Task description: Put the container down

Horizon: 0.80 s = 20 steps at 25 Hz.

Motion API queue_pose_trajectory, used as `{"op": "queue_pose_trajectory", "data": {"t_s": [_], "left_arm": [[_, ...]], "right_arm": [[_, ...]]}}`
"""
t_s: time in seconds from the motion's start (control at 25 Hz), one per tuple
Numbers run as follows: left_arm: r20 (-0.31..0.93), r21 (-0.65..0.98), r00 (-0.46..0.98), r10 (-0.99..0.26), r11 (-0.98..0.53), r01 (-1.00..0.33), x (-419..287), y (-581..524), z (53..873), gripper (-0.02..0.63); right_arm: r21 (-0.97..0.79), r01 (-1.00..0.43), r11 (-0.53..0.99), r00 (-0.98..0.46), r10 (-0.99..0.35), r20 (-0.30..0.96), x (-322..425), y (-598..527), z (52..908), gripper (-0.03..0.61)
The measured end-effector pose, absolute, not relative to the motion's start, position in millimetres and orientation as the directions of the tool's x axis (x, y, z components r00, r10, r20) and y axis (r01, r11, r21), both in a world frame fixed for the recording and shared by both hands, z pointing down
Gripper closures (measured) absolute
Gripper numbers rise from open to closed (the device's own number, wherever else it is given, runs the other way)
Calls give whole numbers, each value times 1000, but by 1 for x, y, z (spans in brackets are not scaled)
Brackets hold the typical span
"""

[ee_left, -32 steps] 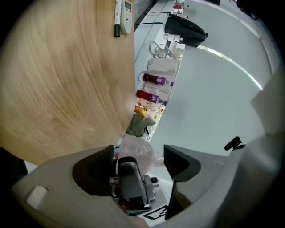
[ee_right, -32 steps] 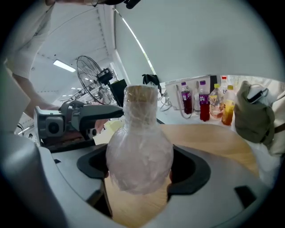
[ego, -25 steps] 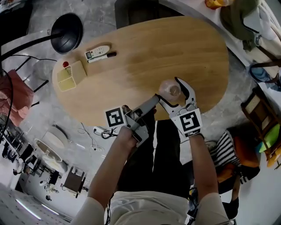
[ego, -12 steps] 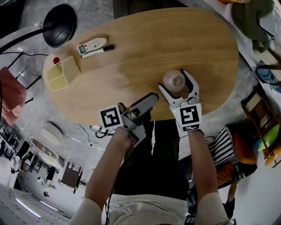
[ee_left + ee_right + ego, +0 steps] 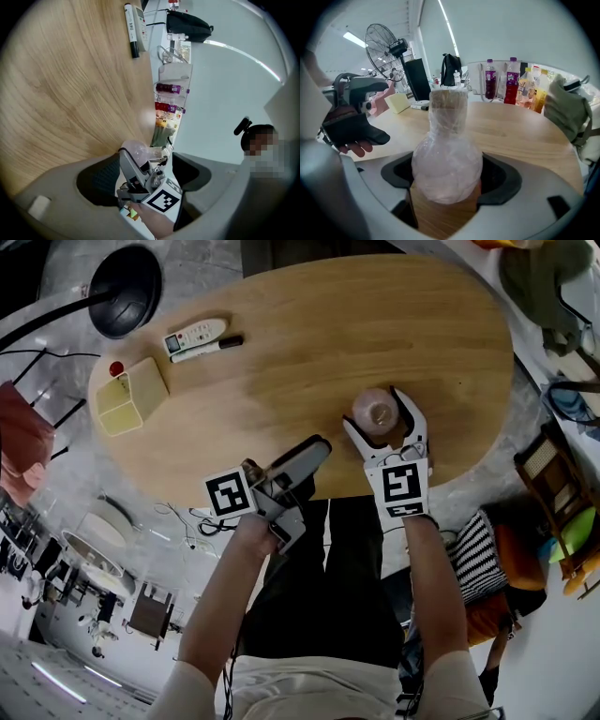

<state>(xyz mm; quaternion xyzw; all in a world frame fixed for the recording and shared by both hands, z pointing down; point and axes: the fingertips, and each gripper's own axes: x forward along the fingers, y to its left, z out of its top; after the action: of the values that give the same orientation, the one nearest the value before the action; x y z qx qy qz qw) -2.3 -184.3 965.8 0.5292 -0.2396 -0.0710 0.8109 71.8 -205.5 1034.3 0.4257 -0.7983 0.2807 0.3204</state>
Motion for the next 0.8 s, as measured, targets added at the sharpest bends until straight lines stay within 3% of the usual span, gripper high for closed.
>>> {"op": "queue_pose_trajectory", "data": {"t_s": [0.8], "left_arm": [[292, 898, 860, -418, 430, -96, 3, -172, 955, 267]], "right_arm": [[-106, -803, 587, -439, -462, 770, 76, -193, 1037, 164]]}}
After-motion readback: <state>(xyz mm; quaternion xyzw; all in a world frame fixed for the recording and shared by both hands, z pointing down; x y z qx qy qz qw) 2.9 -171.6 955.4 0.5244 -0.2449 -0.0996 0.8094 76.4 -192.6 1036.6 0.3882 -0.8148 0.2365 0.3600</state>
